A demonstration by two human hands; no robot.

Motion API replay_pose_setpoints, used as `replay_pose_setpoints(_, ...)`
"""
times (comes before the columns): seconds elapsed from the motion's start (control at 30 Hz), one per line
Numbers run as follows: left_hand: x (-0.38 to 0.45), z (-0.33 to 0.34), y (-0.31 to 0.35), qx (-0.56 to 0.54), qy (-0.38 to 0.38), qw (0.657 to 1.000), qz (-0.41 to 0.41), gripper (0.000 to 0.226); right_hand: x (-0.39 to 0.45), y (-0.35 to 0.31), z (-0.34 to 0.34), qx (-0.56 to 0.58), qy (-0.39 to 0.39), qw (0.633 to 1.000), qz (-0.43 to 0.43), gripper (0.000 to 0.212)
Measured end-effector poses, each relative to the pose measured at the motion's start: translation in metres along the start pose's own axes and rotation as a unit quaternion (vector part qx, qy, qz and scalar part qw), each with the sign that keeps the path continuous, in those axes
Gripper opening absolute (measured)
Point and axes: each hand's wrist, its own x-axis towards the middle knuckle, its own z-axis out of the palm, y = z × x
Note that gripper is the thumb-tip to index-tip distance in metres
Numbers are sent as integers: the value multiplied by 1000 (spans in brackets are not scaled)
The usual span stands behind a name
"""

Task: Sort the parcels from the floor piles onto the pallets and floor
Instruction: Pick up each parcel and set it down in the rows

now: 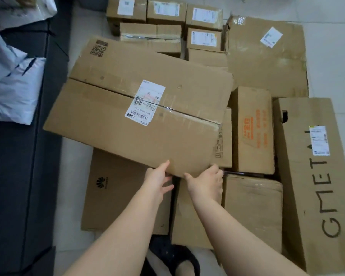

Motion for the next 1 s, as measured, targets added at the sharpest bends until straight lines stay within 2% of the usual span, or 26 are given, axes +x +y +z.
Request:
replay_pose_setpoints(0.1, 1, -32, -10, -12, 72, 997, -24, 66, -42, 1, 38, 11, -85, 996, -10, 69)
replay_pose_setpoints(0.17, 5, -55, -13, -28, 130, 990, -42, 74, -62, 3, 57, -21, -137, 990, -33, 49)
replay_pose_setpoints(0.23, 10, -77, -13, -29, 186, 981, -42, 87, -65, 0, 59, -63, -131, 986, -82, 29)
replay_pose_setpoints(0.27, 13, -86, -13, -21, 203, 978, -34, 93, -60, -4, 56, -75, -100, 985, -118, 26)
replay_pose_setpoints(0.37, 22, -103, -12, 26, 213, 976, 23, 95, -23, -29, 41, -111, 29, 965, -237, 45)
replay_pose_setpoints(0.43, 25, -107, -11, 66, 214, 973, 64, 88, 12, -55, 32, -166, 56, 945, -276, 67)
replay_pose_setpoints(0.53, 27, -110, -5, 68, 219, 967, 107, 82, 58, -93, 16, -247, 43, 933, -259, 97)
replay_pose_setpoints(0.63, 38, -120, 1, 57, 201, 972, 109, 85, 89, -116, -6, -184, 24, 967, -176, 118)
replay_pose_setpoints(0.73, 47, -129, 6, -11, 154, 983, 95, 92, 96, -118, -15, -139, 24, 982, -128, 120)
replay_pose_setpoints(0.8, 45, -132, 9, -71, 134, 986, 75, 106, 89, -112, -8, -122, 42, 984, -123, 116)
replay_pose_setpoints(0.9, 32, -144, 11, -97, 169, 977, 80, 112, 63, -91, -1, -95, 84, 983, -136, 110)
replay_pose_setpoints(1.0, 7, -164, 16, -47, 235, 962, 129, 96, 30, -69, -1, -43, 93, 986, -130, 94)
